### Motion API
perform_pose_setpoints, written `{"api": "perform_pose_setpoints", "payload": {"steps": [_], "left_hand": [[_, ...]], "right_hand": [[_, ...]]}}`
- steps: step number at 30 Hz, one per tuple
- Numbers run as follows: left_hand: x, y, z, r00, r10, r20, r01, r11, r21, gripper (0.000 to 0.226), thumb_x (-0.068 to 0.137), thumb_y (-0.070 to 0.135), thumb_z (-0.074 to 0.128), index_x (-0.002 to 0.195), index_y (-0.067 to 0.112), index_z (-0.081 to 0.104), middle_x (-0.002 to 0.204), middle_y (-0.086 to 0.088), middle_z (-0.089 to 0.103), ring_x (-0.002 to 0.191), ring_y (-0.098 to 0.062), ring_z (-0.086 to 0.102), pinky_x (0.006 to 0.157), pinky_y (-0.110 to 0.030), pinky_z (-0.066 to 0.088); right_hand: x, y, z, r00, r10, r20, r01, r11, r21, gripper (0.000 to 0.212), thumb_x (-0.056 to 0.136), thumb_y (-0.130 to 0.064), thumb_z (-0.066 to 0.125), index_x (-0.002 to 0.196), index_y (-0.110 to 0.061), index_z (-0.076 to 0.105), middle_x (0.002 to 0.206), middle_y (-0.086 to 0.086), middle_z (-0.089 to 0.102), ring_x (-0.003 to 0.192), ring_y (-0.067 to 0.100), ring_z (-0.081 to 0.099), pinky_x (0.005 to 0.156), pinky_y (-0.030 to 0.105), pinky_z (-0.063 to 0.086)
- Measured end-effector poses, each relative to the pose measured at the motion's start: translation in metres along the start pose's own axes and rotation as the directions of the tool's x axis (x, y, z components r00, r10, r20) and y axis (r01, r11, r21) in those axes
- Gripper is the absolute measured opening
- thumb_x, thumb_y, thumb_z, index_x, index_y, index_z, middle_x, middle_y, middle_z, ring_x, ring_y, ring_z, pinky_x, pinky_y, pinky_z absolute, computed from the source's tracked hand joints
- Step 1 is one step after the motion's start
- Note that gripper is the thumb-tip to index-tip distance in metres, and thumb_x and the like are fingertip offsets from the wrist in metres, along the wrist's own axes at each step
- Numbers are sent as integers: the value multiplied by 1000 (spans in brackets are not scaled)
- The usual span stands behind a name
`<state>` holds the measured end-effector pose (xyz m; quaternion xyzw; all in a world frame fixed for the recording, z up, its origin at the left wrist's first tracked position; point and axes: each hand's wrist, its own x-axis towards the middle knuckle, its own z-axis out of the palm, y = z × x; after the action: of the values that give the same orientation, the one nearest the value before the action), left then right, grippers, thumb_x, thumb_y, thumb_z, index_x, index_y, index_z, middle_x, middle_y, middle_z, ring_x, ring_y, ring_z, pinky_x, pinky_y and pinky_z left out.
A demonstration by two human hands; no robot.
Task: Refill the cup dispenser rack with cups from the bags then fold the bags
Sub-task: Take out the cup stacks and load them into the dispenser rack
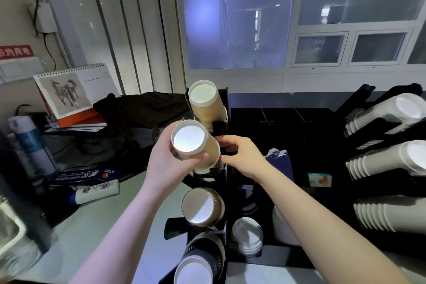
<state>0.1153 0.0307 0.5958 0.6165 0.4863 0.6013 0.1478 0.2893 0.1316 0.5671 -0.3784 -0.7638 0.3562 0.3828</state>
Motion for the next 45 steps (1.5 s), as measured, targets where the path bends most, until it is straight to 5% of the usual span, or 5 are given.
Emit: {"api": "perform_pose_setpoints", "payload": {"steps": [5, 16, 30, 42, 45], "left_hand": [[13, 25, -15, 991, 123, -56, -128, 987, -100, 60, 57, 39, 78, 113, 39, 56, 107, 27, 62, 104, 3, 57, 79, -10, 46], [43, 61, -35, 969, 138, -205, -195, 937, -289, 61, 59, 44, 75, 115, 35, 52, 103, 22, 61, 95, 6, 57, 77, -12, 45], [95, 14, 15, 999, -26, 37, 27, 999, -39, 67, 68, 5, 75, 124, 32, 49, 107, 22, 61, 102, 2, 57, 77, -15, 44], [102, 21, 13, 971, -174, 164, 144, 974, 175, 58, 64, 23, 80, 118, 27, 58, 107, 10, 65, 103, -12, 61, 85, -29, 50], [84, 25, 2, 976, -189, 108, 159, 958, 239, 68, 78, 28, 72, 139, 20, 44, 138, 4, 53, 129, -16, 46, 103, -27, 38]], "right_hand": [[2, 0, 2, 999, 40, -30, -39, 999, 17, 50, 71, -3, 79, 103, -39, 67, 102, -9, 72, 99, 12, 66, 92, 36, 53], [-4, -35, -22, 977, -51, -206, 65, 996, 63, 31, 84, -3, 64, 94, -31, 71, 93, -7, 73, 91, 4, 67, 88, 24, 52], [-15, -48, -63, 954, -24, -297, 12, 999, -44, 28, 85, -9, 64, 105, -27, 70, 100, -11, 68, 92, 2, 63, 88, 22, 50], [-36, -34, -66, 955, 25, -294, -33, 999, -23, 27, 86, -9, 65, 100, -31, 68, 101, -10, 68, 93, 0, 64, 84, 14, 47], [-48, -28, -67, 954, 18, -299, -27, 999, -29, 27, 86, -10, 65, 100, -33, 69, 98, -13, 70, 92, -4, 63, 80, 10, 48]]}}
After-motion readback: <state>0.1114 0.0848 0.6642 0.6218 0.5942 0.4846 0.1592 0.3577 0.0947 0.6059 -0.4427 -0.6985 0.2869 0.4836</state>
